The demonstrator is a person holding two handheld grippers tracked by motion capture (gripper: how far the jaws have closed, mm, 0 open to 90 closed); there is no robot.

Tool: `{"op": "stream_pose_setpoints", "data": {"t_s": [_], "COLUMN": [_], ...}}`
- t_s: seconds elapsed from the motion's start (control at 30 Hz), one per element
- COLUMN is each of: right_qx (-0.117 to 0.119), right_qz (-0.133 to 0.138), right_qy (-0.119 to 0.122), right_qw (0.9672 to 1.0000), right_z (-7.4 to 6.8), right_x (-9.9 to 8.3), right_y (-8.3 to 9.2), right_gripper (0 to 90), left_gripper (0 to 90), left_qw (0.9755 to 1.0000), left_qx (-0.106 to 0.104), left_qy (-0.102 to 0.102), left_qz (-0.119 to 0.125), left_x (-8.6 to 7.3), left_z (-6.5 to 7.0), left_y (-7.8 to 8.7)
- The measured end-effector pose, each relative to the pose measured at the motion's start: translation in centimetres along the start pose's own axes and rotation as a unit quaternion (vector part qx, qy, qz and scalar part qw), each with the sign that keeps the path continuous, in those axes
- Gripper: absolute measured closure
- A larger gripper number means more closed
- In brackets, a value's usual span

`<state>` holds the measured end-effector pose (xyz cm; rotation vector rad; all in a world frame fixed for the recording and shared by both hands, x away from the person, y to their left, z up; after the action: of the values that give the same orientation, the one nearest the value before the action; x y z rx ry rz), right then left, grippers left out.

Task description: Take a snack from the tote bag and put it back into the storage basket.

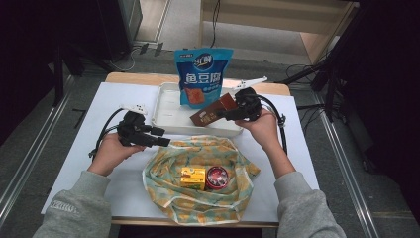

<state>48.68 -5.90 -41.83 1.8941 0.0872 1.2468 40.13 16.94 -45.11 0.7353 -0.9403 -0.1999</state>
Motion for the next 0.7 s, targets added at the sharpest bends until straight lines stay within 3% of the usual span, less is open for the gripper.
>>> {"op": "stream_pose_setpoints", "data": {"t_s": [0.27, 0.7], "right_qx": [0.009, 0.023], "right_qz": [-0.001, -0.008], "right_qy": [-0.013, -0.007], "right_qw": [0.9999, 0.9997], "right_z": [0.2, -0.5], "right_x": [-0.9, -0.8], "right_y": [-0.3, -2.0], "right_gripper": [43.1, 43.2], "left_gripper": [38.7, 38.8], "left_qw": [1.0, 1.0], "left_qx": [0.0, 0.0], "left_qy": [0.001, -0.003], "left_qz": [-0.001, -0.004], "left_x": [0.0, -0.1], "left_z": [0.1, 0.1], "left_y": [-0.1, -0.1]}}
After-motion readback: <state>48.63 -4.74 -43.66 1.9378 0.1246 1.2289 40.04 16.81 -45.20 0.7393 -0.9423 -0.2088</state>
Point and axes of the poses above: each handheld gripper's, and its own axes: y roughly backward along the jaws, x roughly out of its top, z roughly to its right, the point moved 9 cm from there along -y, roughly forward along the jaws, and after that the axes turned 3 degrees about -z, right-handed, at the moved point
